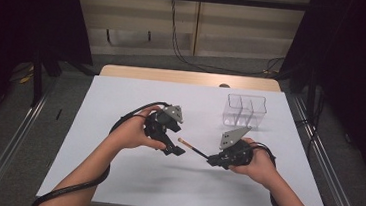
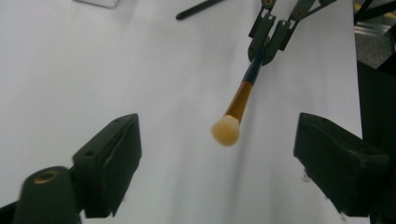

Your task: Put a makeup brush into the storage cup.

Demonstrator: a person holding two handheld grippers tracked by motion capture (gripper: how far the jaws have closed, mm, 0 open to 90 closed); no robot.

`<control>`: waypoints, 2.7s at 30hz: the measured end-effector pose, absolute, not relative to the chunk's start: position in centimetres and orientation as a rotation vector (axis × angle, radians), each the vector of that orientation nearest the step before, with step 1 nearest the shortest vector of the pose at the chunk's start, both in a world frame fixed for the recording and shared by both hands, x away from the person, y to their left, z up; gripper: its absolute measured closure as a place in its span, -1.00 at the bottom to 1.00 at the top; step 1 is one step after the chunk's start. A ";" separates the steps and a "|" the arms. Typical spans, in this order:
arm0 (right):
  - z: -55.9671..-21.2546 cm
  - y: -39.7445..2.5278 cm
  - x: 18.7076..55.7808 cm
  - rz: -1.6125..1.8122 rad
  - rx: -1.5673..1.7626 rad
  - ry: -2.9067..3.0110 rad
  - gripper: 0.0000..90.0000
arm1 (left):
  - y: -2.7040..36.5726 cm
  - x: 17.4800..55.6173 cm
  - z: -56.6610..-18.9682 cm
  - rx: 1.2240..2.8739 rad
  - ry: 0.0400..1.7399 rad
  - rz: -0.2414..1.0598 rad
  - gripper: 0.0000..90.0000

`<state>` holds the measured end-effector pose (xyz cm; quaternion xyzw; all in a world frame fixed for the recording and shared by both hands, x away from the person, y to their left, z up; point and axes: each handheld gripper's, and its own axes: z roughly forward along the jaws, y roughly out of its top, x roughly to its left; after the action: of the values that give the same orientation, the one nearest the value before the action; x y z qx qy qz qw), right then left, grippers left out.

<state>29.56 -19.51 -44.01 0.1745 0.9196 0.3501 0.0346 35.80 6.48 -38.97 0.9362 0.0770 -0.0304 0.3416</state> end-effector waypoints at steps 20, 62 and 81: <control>-44.2 -20.3 29.3 1.253 0.607 2.737 0.90 | 8.0 35.4 -40.4 2.238 0.289 -0.063 -0.85; -44.6 -17.5 29.0 1.605 0.759 2.438 0.90 | 7.9 34.3 -43.1 1.848 0.432 -0.123 -1.00; -44.1 -16.5 29.2 1.648 0.778 2.356 0.90 | 8.7 34.3 -42.9 1.738 0.473 -0.080 -0.51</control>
<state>29.17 -16.45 -44.07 0.2604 0.7882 0.5516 0.0815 34.28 8.65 -42.87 0.7561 0.2056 -0.0347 0.6204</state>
